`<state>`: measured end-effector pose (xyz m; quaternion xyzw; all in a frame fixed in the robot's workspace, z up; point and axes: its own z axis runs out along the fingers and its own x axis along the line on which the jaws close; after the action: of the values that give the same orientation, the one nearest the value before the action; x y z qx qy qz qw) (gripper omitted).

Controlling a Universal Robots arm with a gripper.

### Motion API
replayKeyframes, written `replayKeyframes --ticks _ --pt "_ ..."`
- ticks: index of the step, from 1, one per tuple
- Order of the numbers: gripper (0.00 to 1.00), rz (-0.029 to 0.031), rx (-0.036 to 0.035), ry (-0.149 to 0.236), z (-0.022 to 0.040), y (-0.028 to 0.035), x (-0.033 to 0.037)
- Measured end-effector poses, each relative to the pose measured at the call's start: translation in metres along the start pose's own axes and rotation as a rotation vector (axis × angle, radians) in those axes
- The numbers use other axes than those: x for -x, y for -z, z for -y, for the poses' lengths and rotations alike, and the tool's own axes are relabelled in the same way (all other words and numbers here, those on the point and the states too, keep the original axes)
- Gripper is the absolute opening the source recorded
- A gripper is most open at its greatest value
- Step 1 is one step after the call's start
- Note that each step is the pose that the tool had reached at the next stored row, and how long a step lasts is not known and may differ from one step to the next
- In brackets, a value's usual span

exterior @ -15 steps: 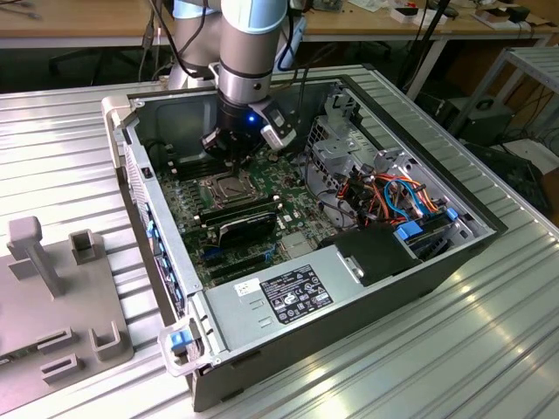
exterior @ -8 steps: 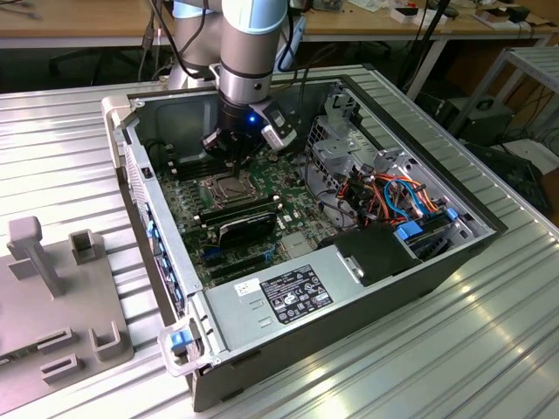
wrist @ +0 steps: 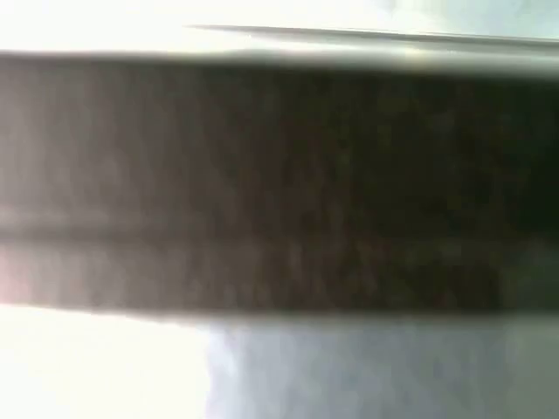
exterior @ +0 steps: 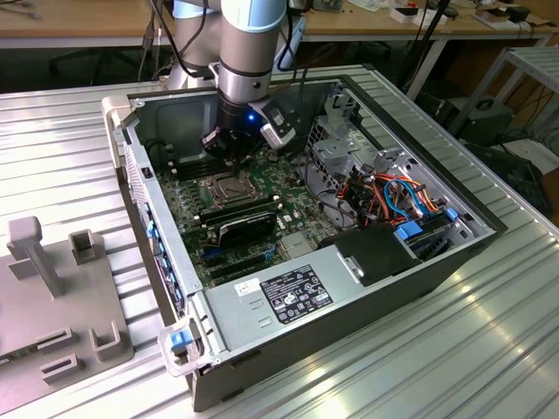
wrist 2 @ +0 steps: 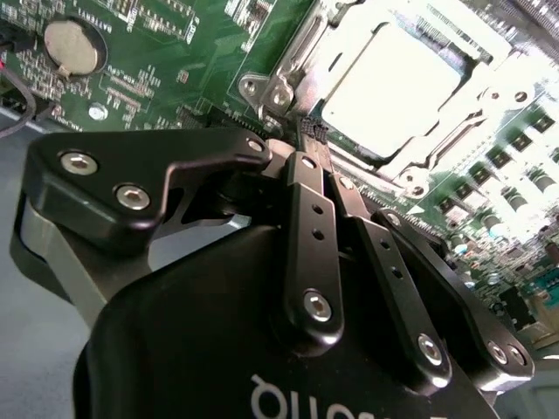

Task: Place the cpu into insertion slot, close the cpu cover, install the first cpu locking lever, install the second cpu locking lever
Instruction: 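Install the first cpu locking lever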

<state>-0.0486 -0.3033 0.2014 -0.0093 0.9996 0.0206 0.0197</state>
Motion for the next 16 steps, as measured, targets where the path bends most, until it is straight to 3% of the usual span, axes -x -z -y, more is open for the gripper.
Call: replayKeyframes --ticks 4,16 --pt "0.11 0.0027 0.0036 0.0 -0.0032 -0.0018 0.0012" --pt "0.11 0.0031 0.0045 0.0 -0.0022 0.0076 0.0016"
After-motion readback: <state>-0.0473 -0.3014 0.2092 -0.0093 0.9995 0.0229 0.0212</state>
